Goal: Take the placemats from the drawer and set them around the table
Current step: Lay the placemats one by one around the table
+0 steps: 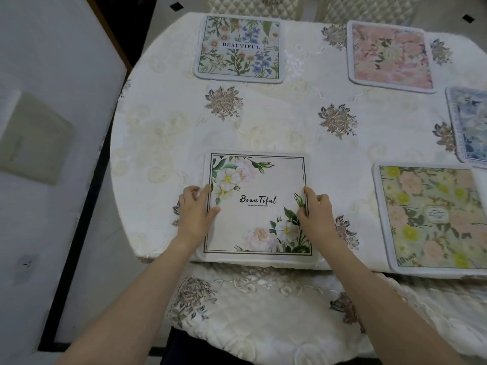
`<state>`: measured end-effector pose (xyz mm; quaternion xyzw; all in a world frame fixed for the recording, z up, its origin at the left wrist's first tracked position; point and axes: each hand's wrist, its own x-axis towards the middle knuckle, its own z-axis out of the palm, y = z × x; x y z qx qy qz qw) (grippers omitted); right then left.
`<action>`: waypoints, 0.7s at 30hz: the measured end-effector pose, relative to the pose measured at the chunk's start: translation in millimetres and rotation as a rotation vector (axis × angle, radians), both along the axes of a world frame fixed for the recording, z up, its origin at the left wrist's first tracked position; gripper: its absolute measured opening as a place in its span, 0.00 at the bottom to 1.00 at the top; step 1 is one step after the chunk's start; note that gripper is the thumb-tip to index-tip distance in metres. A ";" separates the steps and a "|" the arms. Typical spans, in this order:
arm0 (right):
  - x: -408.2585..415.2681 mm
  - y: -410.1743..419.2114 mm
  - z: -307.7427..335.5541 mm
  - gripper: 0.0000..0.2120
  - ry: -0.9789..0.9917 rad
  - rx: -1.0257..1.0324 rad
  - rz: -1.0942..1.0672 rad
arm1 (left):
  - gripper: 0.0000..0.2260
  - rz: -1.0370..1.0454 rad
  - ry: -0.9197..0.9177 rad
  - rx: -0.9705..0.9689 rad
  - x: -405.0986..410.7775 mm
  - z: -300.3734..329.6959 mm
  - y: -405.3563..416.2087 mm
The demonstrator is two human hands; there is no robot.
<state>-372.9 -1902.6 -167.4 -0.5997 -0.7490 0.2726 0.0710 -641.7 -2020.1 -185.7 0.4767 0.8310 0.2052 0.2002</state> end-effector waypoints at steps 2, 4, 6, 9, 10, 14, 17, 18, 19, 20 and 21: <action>0.3 -5.4 -4.8 0.21 -0.124 0.090 0.081 | 0.26 -0.079 0.202 -0.075 -1.2 -2.8 -0.3; 0.5 -7.7 -9.2 0.21 -0.273 0.148 0.085 | 0.27 -0.130 0.268 -0.132 -1.7 0.5 2.9; -2.4 -4.0 -9.2 0.22 -0.393 0.200 0.059 | 0.27 -0.196 0.325 -0.138 -1.0 3.6 7.1; -26.8 4.3 -1.7 0.25 -0.328 0.252 0.224 | 0.30 -0.293 0.341 -0.088 6.2 13.9 25.9; -41.2 6.3 1.3 0.25 -0.228 0.257 0.282 | 0.30 -0.314 0.327 -0.074 11.7 16.4 36.6; -109.3 20.6 -1.2 0.28 0.053 0.183 0.356 | 0.30 -0.373 0.355 -0.060 32.3 10.0 85.4; -136.5 30.7 -21.6 0.30 0.060 0.124 0.373 | 0.34 -0.419 0.399 -0.112 34.8 -13.8 102.2; -137.6 33.3 -29.1 0.30 0.047 0.119 0.372 | 0.33 -0.412 0.393 -0.109 32.1 -20.6 104.3; -135.3 35.5 -36.5 0.31 0.025 0.137 0.385 | 0.31 -0.408 0.389 -0.097 28.7 -25.5 104.4; -130.9 37.0 -42.5 0.30 -0.004 0.167 0.413 | 0.29 -0.410 0.388 -0.078 24.7 -29.4 102.5; -125.2 38.4 -47.5 0.30 -0.036 0.197 0.439 | 0.28 -0.424 0.380 -0.063 20.7 -32.6 100.0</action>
